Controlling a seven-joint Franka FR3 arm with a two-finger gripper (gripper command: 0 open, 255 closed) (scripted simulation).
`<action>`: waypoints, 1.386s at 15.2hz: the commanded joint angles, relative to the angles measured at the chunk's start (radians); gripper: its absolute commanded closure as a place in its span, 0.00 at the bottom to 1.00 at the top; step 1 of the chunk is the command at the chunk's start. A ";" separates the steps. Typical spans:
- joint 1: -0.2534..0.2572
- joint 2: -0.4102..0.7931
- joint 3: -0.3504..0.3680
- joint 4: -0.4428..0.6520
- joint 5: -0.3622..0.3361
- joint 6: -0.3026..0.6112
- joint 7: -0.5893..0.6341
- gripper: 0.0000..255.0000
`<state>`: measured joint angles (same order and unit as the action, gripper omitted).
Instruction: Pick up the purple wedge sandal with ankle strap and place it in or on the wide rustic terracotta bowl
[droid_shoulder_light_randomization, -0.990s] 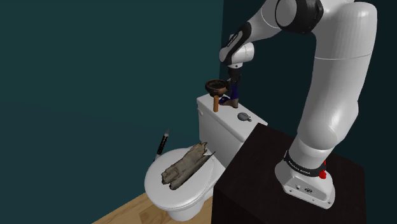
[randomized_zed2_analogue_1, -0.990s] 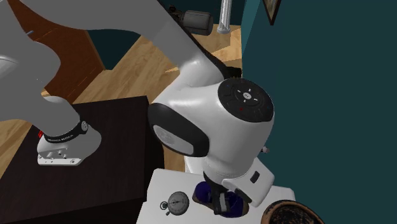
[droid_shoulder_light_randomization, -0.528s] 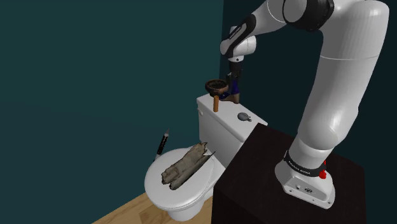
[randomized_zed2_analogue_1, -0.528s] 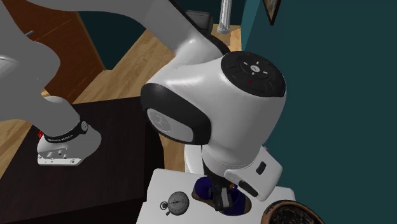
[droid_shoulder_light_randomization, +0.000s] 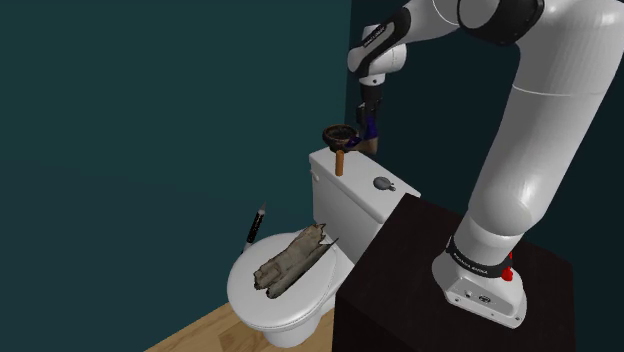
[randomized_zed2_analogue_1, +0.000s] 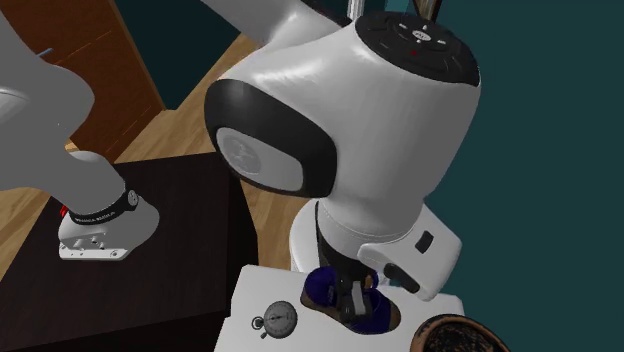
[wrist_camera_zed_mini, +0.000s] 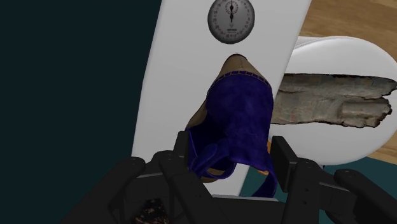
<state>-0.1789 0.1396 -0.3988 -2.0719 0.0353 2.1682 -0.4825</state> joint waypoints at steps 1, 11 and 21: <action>0.001 -0.012 -0.001 0.014 -0.006 -0.025 0.003 1.00; -0.031 0.101 -0.008 0.276 0.040 -0.183 -0.043 1.00; -0.224 0.593 0.026 1.112 0.183 -0.542 -0.110 1.00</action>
<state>-0.3678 0.6623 -0.3787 -1.0950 0.2023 1.6911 -0.5866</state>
